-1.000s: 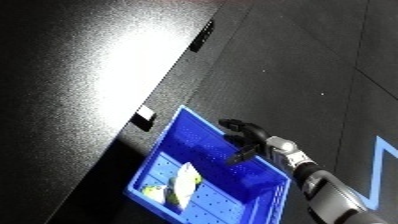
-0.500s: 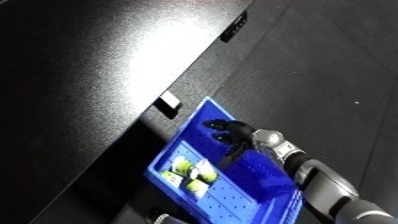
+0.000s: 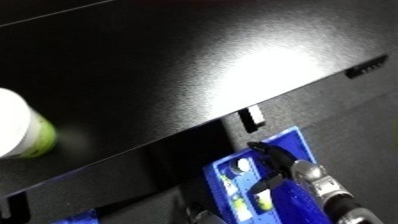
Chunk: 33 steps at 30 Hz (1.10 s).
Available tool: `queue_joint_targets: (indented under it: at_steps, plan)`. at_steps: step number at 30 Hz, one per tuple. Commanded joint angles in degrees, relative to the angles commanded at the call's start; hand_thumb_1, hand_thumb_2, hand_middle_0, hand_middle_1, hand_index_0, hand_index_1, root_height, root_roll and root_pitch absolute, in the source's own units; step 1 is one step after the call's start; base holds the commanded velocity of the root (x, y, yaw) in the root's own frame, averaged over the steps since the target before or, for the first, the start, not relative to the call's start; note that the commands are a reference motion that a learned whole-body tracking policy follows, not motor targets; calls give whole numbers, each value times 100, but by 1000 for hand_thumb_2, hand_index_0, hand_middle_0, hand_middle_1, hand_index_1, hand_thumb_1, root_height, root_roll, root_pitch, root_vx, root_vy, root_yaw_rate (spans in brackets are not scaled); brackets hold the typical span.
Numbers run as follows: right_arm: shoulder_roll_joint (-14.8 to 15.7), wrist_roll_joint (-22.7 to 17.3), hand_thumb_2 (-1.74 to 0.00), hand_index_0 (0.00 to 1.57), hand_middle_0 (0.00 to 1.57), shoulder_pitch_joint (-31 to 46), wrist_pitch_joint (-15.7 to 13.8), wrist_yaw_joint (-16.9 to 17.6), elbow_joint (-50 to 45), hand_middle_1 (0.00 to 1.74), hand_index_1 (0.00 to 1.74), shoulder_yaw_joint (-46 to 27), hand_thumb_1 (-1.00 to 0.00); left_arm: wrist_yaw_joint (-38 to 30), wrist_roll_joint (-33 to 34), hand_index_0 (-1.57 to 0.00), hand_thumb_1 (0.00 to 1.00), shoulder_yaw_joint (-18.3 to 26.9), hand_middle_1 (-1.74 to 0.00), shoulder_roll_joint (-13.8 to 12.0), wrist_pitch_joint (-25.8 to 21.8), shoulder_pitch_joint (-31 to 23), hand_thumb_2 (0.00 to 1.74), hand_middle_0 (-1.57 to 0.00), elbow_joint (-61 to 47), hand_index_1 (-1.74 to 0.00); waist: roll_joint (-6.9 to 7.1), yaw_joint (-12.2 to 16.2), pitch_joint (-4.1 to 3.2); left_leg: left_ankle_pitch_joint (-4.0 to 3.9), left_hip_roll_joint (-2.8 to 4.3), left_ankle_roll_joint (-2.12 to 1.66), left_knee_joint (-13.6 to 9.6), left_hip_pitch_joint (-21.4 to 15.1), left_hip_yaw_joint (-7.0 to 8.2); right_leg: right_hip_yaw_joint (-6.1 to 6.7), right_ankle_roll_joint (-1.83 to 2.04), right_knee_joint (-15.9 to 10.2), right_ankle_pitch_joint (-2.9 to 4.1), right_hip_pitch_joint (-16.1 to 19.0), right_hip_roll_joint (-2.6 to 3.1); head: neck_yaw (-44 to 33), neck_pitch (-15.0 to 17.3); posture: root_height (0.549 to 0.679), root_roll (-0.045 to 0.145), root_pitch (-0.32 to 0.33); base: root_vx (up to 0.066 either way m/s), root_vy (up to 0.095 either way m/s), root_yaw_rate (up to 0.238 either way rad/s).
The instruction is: Pick up the object and place it into the box
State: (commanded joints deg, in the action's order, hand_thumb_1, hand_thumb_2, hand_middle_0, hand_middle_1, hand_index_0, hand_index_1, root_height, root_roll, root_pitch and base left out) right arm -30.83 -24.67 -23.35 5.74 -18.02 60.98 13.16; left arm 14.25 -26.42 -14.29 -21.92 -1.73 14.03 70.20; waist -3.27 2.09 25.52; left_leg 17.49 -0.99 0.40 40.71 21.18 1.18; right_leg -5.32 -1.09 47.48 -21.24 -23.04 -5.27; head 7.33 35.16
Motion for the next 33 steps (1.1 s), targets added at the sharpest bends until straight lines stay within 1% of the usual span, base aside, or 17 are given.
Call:
queue_joint_targets:
  at_steps: [4,9,12,15,17,20,22,23,25,28,29,31,33]
  plan:
    - [174,-61,0,0,0,-22,77,151,177,0,0,86,0,26,45,0,0,27,0,-94,47,95,0,0,0,0,31,-141,37,-131,-6,-3,-48,39,-70,-122,31,30,27,14,-61,-806,-226,632,60,-34,-5,-77,257]
    - [349,-215,0,0,0,29,75,356,264,0,0,146,0,81,29,0,0,9,0,-241,93,185,0,0,-28,0,47,-286,105,-315,-8,-18,-171,91,-163,-274,90,84,60,-9,-138,-1553,-425,632,53,-34,-17,-64,261]
    - [438,-260,0,0,0,107,1,458,286,0,0,191,0,106,-2,0,0,1,0,-307,93,194,0,0,-81,0,49,-361,154,-383,-4,-22,-217,117,-216,-361,116,120,61,-15,-180,-1926,-554,632,50,-36,-14,-38,192]
    - [508,-359,0,0,0,151,-77,554,268,0,0,258,0,137,-19,0,0,-6,0,-369,85,196,0,0,-125,0,64,-430,205,-396,-3,-14,-192,150,-258,-419,128,158,50,-12,-214,-2309,-691,631,49,-37,-6,-34,150]
    - [546,-435,0,0,0,175,-109,602,222,0,0,304,0,157,-37,0,0,-1,0,-409,58,183,0,0,-143,0,85,-468,239,-379,-4,0,-144,179,-280,-447,132,179,40,-7,-228,-2518,-754,630,47,-38,-4,-30,109]
    - [603,-501,0,0,0,201,-131,640,160,0,0,362,0,170,-77,0,0,27,0,-447,-12,159,0,0,-156,0,126,-518,283,-341,1,26,-69,216,-302,-485,136,201,22,8,-240,-2664,-724,629,44,-39,-4,-23,56]
    - [639,-521,0,0,0,202,-156,640,168,0,0,393,0,177,-113,0,0,53,0,-465,-68,151,0,0,-170,0,152,-553,303,-323,9,39,-37,234,-312,-509,139,208,11,21,-244,-2674,-611,628,42,-39,0,-13,15]
    - [656,-530,0,0,0,197,-172,638,184,0,0,410,0,181,-142,0,0,64,0,-475,-95,152,0,0,-187,0,162,-569,311,-317,12,44,-28,240,-317,-520,142,209,7,26,-245,-2676,-483,628,41,-39,2,-4,2]
    - [678,-548,0,0,0,175,-197,628,228,0,0,442,0,182,-207,0,0,80,0,-497,-129,168,0,0,-244,0,179,-599,321,-313,19,46,-29,246,-328,-540,150,206,1,36,-248,-2705,-152,628,39,-38,-2,2,2]
    - [701,-598,0,0,0,130,-209,616,307,0,0,478,0,149,-296,0,0,74,0,-522,-134,237,0,0,-359,0,206,-638,334,-313,23,44,-50,236,-354,-568,162,184,2,69,-259,-2718,474,629,36,-39,2,1,28]
    - [708,-618,0,0,0,116,-207,609,338,0,0,483,0,134,-312,0,0,65,0,-527,-126,268,0,0,-391,0,215,-648,337,-311,25,44,-57,227,-365,-577,165,175,2,88,-265,-2717,623,629,36,-41,16,-3,48]
    - [732,-648,0,0,0,100,-214,590,417,0,0,483,0,105,-322,0,0,37,0,-531,-107,332,0,0,-436,0,232,-664,341,-305,27,44,-72,197,-388,-593,171,158,1,136,-280,-2730,859,629,35,-45,35,0,53]
    - [759,-661,0,0,0,101,-240,566,514,0,0,474,0,98,-305,0,0,11,0,-526,-109,382,0,0,-455,0,240,-675,337,-299,30,43,-95,153,-403,-606,175,140,-4,190,-296,-2758,997,630,35,-50,55,9,46]
